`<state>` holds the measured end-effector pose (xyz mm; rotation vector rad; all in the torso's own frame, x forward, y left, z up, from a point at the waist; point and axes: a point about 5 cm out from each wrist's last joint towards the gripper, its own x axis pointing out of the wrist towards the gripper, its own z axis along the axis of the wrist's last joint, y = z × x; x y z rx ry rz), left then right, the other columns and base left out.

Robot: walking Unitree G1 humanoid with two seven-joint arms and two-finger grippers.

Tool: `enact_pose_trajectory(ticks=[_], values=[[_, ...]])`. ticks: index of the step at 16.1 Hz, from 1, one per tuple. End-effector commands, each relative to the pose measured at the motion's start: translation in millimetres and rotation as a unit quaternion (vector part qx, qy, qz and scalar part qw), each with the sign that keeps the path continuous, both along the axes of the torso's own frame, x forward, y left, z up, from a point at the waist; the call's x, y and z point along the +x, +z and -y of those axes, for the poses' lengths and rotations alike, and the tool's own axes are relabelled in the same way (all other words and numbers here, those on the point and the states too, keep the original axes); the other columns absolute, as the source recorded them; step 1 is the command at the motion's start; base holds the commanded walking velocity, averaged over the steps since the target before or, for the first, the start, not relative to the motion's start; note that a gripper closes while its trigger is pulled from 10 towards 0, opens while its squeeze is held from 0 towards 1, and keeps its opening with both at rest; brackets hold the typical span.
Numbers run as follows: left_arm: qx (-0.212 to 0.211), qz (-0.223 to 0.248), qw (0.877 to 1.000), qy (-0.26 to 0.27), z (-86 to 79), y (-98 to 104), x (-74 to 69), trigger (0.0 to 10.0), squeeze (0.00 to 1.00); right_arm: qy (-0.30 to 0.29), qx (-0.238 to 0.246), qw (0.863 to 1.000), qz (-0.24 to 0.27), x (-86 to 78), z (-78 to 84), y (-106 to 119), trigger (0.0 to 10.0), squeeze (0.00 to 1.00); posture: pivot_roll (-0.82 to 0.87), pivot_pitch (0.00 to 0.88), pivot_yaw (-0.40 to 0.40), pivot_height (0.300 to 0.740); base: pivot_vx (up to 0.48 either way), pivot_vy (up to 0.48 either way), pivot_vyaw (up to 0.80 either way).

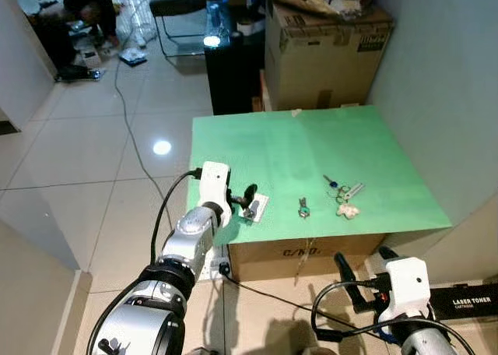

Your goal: Hang keys on a hook

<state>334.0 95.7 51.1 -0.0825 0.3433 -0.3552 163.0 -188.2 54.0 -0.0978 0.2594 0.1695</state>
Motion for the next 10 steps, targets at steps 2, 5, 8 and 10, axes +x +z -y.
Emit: enact_pose_trajectory(ticks=[2,5,8,10], values=[[0.019,-0.017,0.999,-0.024,3.2,-18,-14.2,10.0,0.00,0.009,0.006,1.000,-0.001,0.0,-5.3,2,10.0,0.00,-0.26,0.114,0.069,0.732,0.000,0.000,0.00],[0.059,0.009,0.998,-0.024,2.6,-19,-16.1,10.0,0.00,0.042,0.012,0.999,-0.008,-1.3,-16.7,3,10.0,0.00,-0.26,0.131,0.055,0.732,0.000,0.000,0.00],[0.044,0.006,0.998,-0.041,9.2,-22,-19.1,10.0,0.00,0.045,0.010,0.999,-0.011,-3.5,-15.8,3,10.0,0.00,-0.27,0.140,0.049,0.732,0.000,0.000,0.00],[0.050,0.007,0.997,-0.050,15.1,-25,-22.5,10.0,0.00,0.049,0.011,0.999,-0.012,-4.7,-17.5,5,10.0,0.00,-0.28,0.149,0.045,0.732,0.000,0.000,0.00]])
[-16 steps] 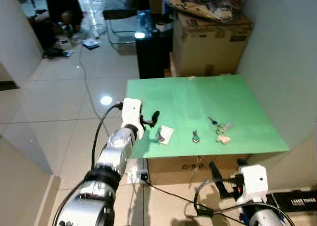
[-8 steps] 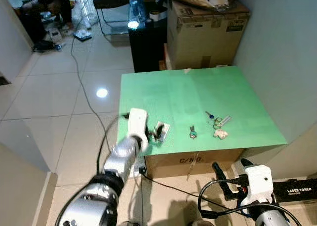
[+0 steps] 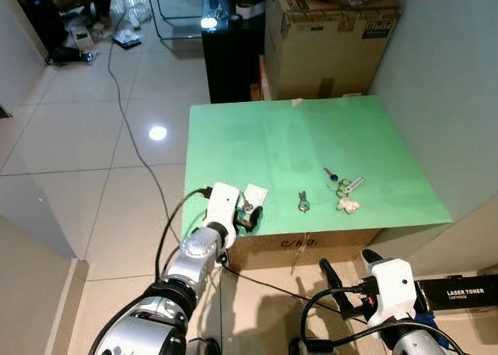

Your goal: Hang keys on a hook

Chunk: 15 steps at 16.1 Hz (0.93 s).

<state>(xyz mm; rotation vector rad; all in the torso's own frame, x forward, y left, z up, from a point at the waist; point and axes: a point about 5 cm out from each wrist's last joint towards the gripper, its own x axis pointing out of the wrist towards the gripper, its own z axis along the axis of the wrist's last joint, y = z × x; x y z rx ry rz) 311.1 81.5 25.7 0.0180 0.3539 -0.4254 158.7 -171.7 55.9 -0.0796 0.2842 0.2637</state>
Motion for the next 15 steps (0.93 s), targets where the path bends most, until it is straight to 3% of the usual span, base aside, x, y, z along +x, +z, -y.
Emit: enact_pose_trajectory(ticks=[1,7,15], values=[[0.011,0.003,1.000,-0.011,4.1,0,-0.5,10.0,0.00,0.011,0.000,1.000,0.005,-2.4,-3.4,6,10.0,0.00,-0.28,0.157,0.041,0.732,0.000,0.000,0.00],[0.008,0.001,1.000,-0.018,17.8,2,0.7,10.0,0.00,0.044,0.000,0.999,-0.009,-15.3,-10.2,10,10.0,0.00,-0.32,0.178,0.036,0.732,0.000,0.000,0.00],[0.027,0.006,1.000,0.013,12.0,8,9.7,10.0,0.00,0.054,0.003,0.998,-0.020,-27.6,-11.7,14,10.0,0.00,-0.34,0.195,0.029,0.732,0.000,0.000,0.00]])
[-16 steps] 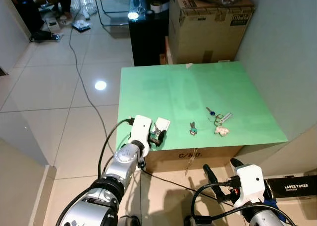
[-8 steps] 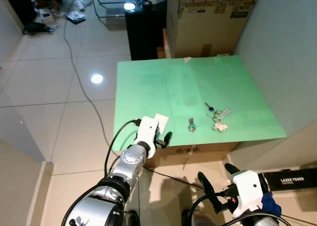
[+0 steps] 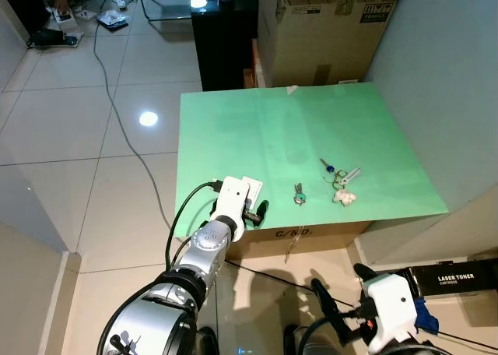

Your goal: Hang keys on a hook

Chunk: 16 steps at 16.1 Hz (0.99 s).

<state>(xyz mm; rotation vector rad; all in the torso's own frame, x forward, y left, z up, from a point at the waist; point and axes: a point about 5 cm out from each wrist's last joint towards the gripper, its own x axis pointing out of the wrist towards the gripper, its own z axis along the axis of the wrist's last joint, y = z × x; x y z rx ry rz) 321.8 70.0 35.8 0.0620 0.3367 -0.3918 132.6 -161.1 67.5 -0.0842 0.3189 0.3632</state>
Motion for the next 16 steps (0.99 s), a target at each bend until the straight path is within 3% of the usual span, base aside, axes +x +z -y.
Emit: enact_pose_trajectory(ticks=[1,3,4,7,8,9,16], values=[[0.009,-0.009,1.000,0.001,-0.7,-3,-1.4,10.0,0.00,0.005,0.000,1.000,-0.003,-2.9,-1.1,3,10.0,0.00,-0.34,0.195,0.029,0.732,0.000,0.000,0.00],[0.014,-0.016,1.000,0.004,-3.3,-7,-3.3,10.0,0.00,0.004,0.000,1.000,-0.005,-4.8,-1.1,3,10.0,0.00,-0.34,0.197,0.029,0.732,0.000,0.000,0.00],[0.019,-0.024,1.000,0.006,-6.0,-10,-5.1,8.6,0.00,0.004,0.000,1.000,-0.006,-5.2,-1.0,3,10.0,0.00,-0.34,0.197,0.028,0.732,0.000,0.000,0.00],[0.030,-0.042,0.999,0.014,-11.9,-18,-9.5,9.4,0.00,0.004,0.001,1.000,-0.009,-6.4,-0.6,2,10.0,0.00,-0.34,0.199,0.025,0.732,0.000,0.000,0.00],[0.027,-0.045,0.998,0.018,-12.2,-18,-10.2,3.4,0.00,0.005,0.000,1.000,-0.010,-5.8,-0.2,2,10.0,0.00,-0.34,0.200,0.023,0.732,0.000,0.000,0.00],[0.025,-0.044,0.999,0.019,-11.4,-18,-9.6,0.0,0.00,0.006,0.000,1.000,-0.010,-4.8,0.4,2,10.0,0.00,-0.34,0.200,0.023,0.732,0.000,0.000,0.00],[0.006,-0.061,0.998,0.026,-1.3,-21,-14.4,0.0,0.00,0.010,-0.003,1.000,-0.009,-4.1,-0.6,4,10.0,0.00,-0.36,0.183,0.013,0.732,0.000,0.000,0.00]])
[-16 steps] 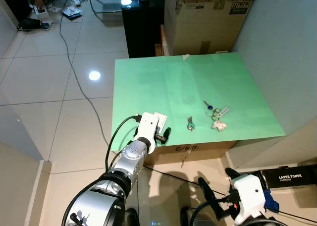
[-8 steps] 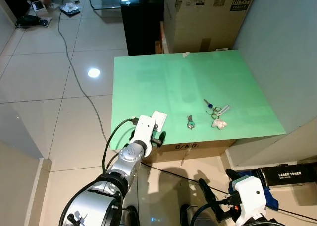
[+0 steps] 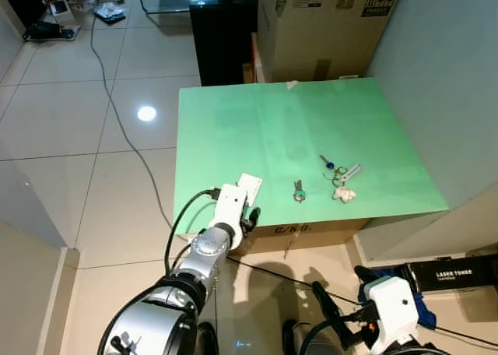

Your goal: Hang keys on a hook

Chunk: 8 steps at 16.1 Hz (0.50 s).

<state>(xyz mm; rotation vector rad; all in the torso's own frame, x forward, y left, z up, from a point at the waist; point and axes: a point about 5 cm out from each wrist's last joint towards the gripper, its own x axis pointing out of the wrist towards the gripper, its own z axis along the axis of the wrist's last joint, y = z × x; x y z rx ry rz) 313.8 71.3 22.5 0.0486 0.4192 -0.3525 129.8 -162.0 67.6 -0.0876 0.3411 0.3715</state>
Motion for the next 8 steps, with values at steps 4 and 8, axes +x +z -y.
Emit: enact_pose_trajectory(ticks=[4,8], values=[[-0.002,-0.028,0.999,0.015,1.1,-8.9,-6.8,0.0,0.00,0.005,0.000,1.000,0.000,-3.3,-1.7,5.6,10.0,0.00,-0.36,0.181,0.014,0.732,0.000,0.000,0.00],[-0.006,-0.046,0.998,0.047,-4.3,-11.9,-6.9,0.0,0.00,0.004,-0.002,1.000,-0.005,-3.4,0.8,2.8,10.0,0.00,-0.37,0.185,0.011,0.732,0.000,0.000,0.00]])
